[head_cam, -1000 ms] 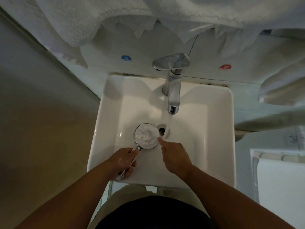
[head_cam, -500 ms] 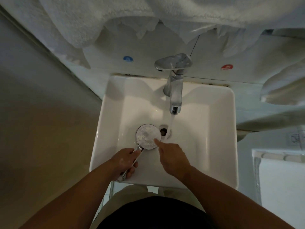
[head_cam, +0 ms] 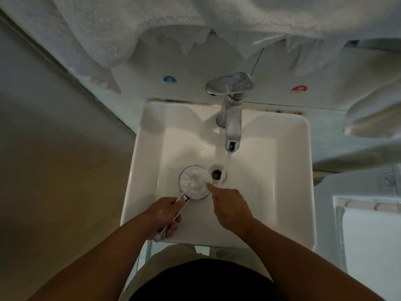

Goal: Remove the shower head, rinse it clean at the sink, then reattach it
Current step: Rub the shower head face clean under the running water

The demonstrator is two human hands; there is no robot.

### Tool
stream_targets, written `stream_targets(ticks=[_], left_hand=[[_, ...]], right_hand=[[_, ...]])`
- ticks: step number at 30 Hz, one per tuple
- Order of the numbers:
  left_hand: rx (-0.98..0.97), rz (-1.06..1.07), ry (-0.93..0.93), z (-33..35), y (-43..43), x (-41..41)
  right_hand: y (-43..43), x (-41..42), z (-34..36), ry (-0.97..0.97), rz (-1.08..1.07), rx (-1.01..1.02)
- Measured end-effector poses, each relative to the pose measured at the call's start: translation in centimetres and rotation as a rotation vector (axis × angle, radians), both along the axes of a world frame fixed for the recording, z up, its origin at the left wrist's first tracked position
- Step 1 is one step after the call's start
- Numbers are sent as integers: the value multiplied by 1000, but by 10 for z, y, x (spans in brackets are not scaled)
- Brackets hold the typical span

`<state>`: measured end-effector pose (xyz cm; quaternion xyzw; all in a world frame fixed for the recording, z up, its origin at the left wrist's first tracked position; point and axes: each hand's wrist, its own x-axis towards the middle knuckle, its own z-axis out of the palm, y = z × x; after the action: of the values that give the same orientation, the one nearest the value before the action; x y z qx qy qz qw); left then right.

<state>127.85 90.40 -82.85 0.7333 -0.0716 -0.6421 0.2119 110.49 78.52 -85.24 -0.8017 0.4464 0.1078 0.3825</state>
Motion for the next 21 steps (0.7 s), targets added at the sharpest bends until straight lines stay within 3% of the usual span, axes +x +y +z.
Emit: stream_targets(ticks=[17,21], left_hand=[[15,-28,3,2,-1,3],[15,-32,6,-2,2,5]], right_hand=[[-2,16,0,8,-62,-71],[10,21,8,27,38,-43]])
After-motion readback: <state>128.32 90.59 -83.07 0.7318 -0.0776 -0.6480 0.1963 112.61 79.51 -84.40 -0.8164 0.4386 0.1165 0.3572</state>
